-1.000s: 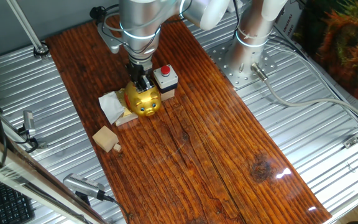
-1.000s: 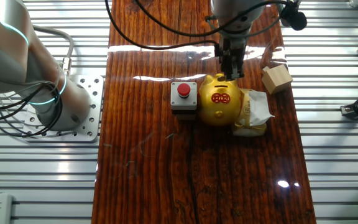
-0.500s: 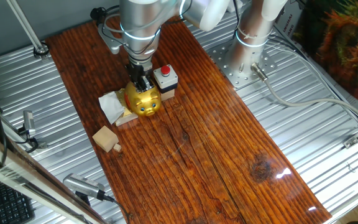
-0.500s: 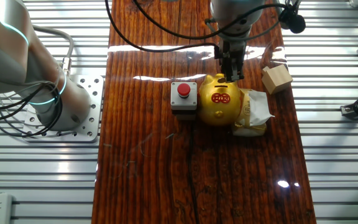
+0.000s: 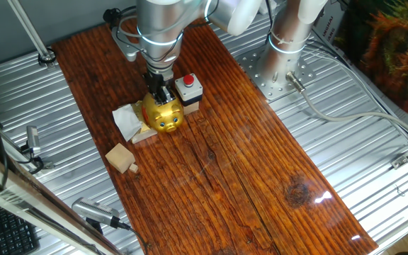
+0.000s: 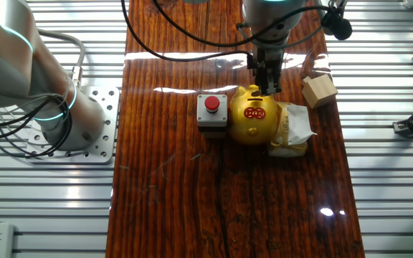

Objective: Drop coins into a piggy bank

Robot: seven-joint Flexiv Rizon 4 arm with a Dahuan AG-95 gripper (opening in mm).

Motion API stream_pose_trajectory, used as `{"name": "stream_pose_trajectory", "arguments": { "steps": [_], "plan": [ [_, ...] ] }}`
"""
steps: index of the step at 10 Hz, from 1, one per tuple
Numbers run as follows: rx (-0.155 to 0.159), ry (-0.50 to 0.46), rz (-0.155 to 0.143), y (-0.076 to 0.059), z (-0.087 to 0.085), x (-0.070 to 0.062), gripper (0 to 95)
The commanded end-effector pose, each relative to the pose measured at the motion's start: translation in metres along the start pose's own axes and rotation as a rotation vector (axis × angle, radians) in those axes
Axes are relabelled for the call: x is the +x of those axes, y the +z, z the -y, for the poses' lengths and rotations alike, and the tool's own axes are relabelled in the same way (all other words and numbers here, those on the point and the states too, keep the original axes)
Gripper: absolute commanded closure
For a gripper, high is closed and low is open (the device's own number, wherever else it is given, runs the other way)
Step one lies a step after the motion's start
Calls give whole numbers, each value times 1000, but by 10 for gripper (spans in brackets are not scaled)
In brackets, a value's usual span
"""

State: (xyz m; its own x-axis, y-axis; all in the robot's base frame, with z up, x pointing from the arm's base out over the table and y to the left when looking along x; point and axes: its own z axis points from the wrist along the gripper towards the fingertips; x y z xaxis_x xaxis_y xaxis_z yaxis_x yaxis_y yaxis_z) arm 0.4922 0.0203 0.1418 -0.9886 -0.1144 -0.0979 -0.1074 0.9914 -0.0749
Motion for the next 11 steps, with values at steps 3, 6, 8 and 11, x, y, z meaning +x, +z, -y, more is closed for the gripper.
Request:
{"name": "stream_pose_trajectory", "arguments": {
  "steps": [3,6,8,11],
  "plan": [
    [0,-2,3,0,0,0,950],
    [-1,-2,4,1,0,0,950],
    [-1,-2,7,2,0,0,950],
    [-1,-2,11,3,0,-1,950]
  ]
}}
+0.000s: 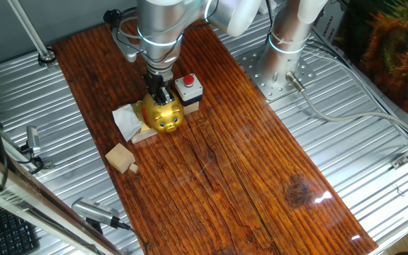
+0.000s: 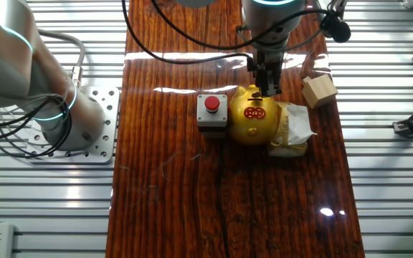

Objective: Drop coins into a piggy bank

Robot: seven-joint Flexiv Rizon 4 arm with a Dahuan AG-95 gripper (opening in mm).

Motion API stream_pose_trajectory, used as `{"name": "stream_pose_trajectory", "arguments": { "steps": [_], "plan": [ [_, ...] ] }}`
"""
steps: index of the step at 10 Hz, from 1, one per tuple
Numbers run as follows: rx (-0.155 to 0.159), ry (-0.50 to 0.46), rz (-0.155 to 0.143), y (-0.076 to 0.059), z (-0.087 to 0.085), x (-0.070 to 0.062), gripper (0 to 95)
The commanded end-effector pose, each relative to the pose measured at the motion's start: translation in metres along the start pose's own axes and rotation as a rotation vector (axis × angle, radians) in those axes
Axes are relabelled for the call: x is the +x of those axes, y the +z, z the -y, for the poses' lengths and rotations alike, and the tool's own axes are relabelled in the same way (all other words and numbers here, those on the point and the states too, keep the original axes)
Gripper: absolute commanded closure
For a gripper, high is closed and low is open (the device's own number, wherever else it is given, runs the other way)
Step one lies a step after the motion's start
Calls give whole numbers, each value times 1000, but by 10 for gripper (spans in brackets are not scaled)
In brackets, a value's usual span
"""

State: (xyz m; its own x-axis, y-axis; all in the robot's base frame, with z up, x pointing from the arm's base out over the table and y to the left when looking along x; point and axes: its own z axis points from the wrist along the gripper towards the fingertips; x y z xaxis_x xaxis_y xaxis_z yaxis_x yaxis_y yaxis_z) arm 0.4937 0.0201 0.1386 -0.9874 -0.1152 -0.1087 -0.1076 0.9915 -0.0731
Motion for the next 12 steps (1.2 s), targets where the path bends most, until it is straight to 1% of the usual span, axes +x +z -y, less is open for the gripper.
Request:
{"name": "stream_pose_trajectory", "arguments": {
  "steps": [1,12],
  "plan": [
    [1,-1,2,1,1,0,950],
    [-1,-1,14,8,2,-1,950]
  ]
}}
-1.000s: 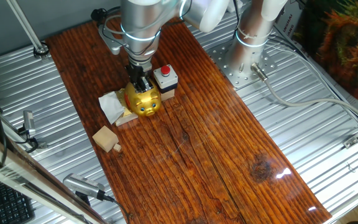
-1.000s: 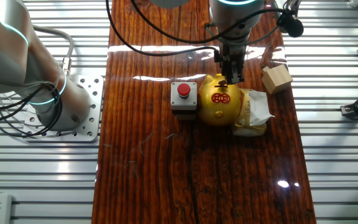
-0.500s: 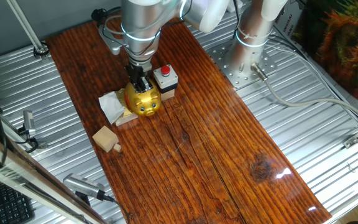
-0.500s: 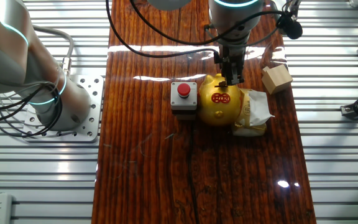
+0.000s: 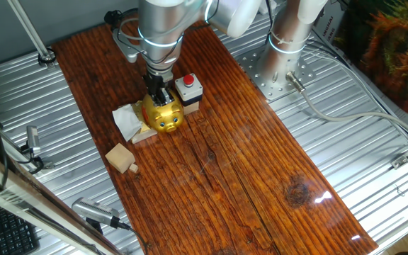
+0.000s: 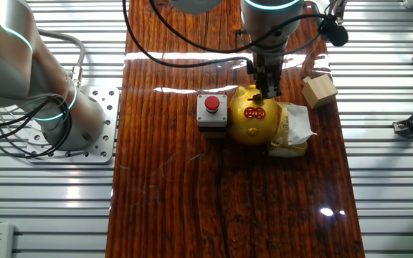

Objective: Drop coins into a piggy bank

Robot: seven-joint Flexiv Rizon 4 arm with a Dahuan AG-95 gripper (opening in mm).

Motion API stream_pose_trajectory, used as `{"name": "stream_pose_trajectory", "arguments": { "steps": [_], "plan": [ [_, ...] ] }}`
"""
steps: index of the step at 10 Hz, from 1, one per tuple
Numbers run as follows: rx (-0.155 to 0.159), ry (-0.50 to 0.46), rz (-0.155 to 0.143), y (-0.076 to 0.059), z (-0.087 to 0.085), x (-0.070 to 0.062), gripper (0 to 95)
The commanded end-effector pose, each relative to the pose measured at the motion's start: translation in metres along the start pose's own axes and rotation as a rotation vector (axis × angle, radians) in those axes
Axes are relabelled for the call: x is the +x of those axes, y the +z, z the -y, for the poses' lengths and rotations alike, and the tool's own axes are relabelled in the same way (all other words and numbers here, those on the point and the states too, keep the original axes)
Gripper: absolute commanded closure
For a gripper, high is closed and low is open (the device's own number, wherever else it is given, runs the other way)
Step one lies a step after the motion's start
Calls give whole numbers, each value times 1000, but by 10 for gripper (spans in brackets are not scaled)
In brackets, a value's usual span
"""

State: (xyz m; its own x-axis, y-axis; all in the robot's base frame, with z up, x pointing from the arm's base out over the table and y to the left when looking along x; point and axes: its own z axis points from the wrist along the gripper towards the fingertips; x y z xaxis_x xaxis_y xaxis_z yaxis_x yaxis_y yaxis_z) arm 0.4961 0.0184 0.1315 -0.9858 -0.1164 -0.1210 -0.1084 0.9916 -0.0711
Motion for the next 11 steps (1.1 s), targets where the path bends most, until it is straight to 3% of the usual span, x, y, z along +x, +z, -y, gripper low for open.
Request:
{"name": "stream_pose_trajectory", "arguments": {
  "steps": [1,10,11],
  "plan": [
    [0,-1,3,1,1,0,950],
    [7,-2,17,3,2,0,950],
    [8,-8,19,4,2,0,760]
  ]
}}
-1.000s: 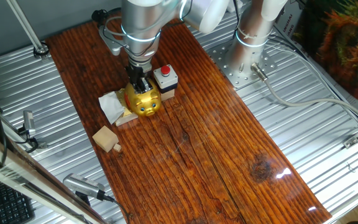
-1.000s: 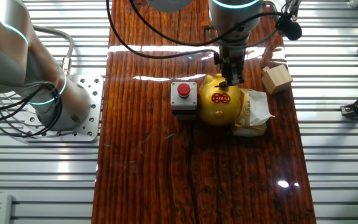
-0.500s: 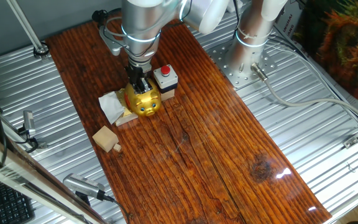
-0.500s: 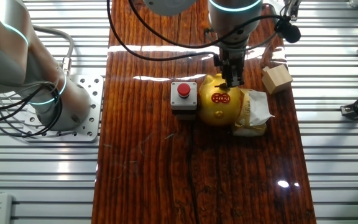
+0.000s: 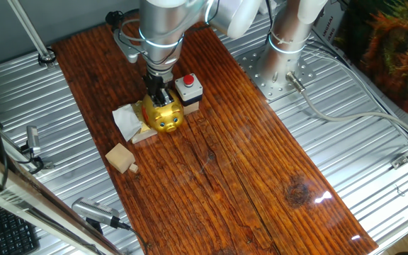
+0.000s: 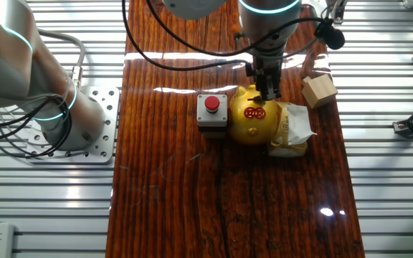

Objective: Drop coins into a piggy bank

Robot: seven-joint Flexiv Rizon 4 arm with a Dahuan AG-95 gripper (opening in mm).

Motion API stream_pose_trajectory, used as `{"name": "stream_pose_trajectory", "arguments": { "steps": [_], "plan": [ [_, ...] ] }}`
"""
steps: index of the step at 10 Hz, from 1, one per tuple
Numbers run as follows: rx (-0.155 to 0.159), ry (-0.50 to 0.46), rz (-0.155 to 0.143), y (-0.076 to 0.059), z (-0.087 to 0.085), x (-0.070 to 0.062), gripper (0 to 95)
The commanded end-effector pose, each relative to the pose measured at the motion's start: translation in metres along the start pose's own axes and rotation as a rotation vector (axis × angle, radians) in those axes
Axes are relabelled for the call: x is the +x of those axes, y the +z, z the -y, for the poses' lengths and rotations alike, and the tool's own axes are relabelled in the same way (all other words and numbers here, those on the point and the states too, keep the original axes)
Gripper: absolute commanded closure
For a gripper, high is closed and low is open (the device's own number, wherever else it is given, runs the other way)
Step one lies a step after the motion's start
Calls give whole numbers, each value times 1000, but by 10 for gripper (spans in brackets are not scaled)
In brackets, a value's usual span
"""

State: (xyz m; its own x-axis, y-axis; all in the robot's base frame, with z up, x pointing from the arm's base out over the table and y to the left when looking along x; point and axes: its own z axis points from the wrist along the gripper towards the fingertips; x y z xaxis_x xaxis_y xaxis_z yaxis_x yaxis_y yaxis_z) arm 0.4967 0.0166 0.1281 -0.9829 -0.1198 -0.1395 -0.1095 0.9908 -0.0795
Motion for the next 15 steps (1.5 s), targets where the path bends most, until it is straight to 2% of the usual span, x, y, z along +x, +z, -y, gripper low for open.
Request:
{"name": "stream_pose_trajectory", "arguments": {
  "steps": [1,2,7,8,9,10,11,12,13,14,15],
  "plan": [
    [1,-9,3,0,0,0,760],
    [2,-11,4,0,0,0,570],
    [-9,-4,-4,-1,-1,-1,570],
    [-12,2,-16,-2,-2,-1,570],
    [-15,31,-78,-5,-9,-7,570],
    [-13,30,-80,-7,-11,-9,570],
    [-7,41,-104,-17,-21,-25,570],
    [-17,72,-115,-28,-28,-43,570],
    [-14,86,-118,-38,-33,-60,760],
    [-2,92,-128,-48,-39,-76,760],
    [-1,95,-123,-55,-43,-86,760]
  ]
}}
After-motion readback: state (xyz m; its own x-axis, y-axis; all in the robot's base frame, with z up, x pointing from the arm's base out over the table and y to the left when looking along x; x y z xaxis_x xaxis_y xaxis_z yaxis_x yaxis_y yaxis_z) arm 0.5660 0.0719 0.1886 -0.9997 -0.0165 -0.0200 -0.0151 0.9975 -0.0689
